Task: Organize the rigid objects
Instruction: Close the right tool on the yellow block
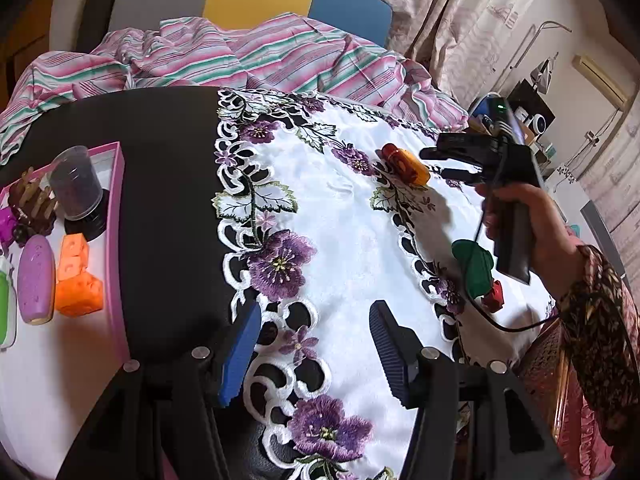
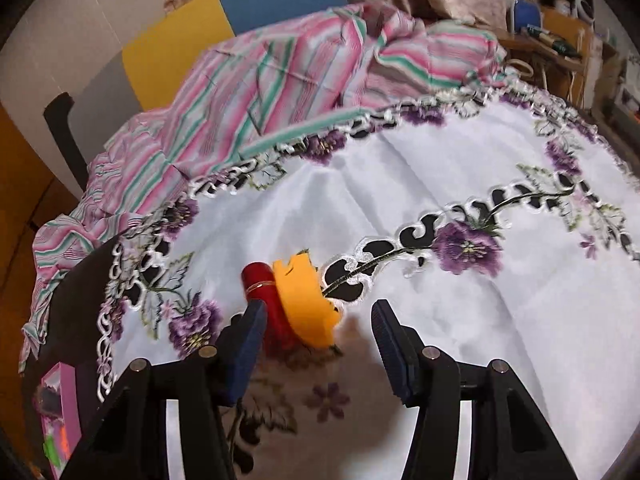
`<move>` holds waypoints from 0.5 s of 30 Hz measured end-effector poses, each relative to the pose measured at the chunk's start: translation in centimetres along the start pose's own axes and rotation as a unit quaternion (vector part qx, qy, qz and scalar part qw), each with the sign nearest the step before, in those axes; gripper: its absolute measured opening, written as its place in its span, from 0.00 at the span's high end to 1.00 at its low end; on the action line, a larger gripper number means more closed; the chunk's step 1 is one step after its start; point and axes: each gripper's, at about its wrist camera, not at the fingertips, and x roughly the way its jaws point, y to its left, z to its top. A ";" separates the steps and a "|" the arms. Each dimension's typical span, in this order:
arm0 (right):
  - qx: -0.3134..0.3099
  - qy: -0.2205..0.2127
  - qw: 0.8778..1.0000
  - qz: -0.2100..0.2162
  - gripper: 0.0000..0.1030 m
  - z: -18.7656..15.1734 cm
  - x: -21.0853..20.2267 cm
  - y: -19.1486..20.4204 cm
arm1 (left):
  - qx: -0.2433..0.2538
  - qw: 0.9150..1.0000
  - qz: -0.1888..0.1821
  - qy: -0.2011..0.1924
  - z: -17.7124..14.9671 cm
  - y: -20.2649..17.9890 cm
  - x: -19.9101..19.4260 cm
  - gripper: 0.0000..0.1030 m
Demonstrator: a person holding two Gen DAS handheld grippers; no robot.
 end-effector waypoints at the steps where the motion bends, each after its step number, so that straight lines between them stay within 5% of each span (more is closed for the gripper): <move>1: -0.003 0.004 1.000 0.000 0.48 0.1 0.5 0.1 | 0.000 1.000 0.000 0.001 0.1 -0.1 0.1 0.45; 11: -0.049 0.037 0.998 0.000 0.71 0.3 3.4 1.3 | 0.000 1.000 -0.002 0.013 1.4 -1.4 2.5 0.45; 15: -0.035 0.046 0.998 0.008 0.72 0.3 3.1 0.9 | 0.008 1.000 -0.006 0.015 2.6 -2.6 3.5 0.45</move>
